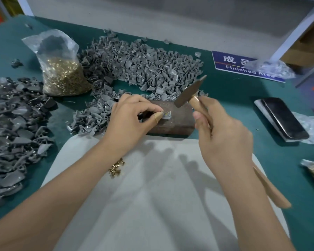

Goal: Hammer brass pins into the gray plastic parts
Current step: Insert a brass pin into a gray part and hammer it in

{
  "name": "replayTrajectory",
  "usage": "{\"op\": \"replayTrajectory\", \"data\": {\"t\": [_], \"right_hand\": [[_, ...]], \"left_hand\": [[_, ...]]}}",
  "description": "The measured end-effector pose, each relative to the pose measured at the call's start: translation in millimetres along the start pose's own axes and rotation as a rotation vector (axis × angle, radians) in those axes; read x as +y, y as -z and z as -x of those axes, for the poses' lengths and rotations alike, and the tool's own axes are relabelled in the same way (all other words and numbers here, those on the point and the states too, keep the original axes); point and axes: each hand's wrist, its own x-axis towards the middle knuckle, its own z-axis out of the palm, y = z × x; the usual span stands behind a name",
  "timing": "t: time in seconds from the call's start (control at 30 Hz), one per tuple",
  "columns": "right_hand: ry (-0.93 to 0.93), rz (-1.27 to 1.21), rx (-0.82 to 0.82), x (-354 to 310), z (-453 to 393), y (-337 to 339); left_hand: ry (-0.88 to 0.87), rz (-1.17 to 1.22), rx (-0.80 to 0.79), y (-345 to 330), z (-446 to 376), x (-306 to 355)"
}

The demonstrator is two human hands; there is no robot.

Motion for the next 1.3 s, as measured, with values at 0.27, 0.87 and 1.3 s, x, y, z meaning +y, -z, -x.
{"op": "replayTrajectory", "data": {"t": [0.27, 0.87, 1.3], "right_hand": [[0.005, -0.064, 0.135, -7, 2, -3], [0.002, -0.004, 0.035, -14, 4, -8], [-0.023, -0.011, 0.120, -10, 5, -5]], "left_hand": [[0.016, 0.016, -0.010, 2, -2, 0], [-0.022, -0.024, 0.036, -1, -1, -2], [-0.022, -0.053, 0.045, -1, 0, -2]]}}
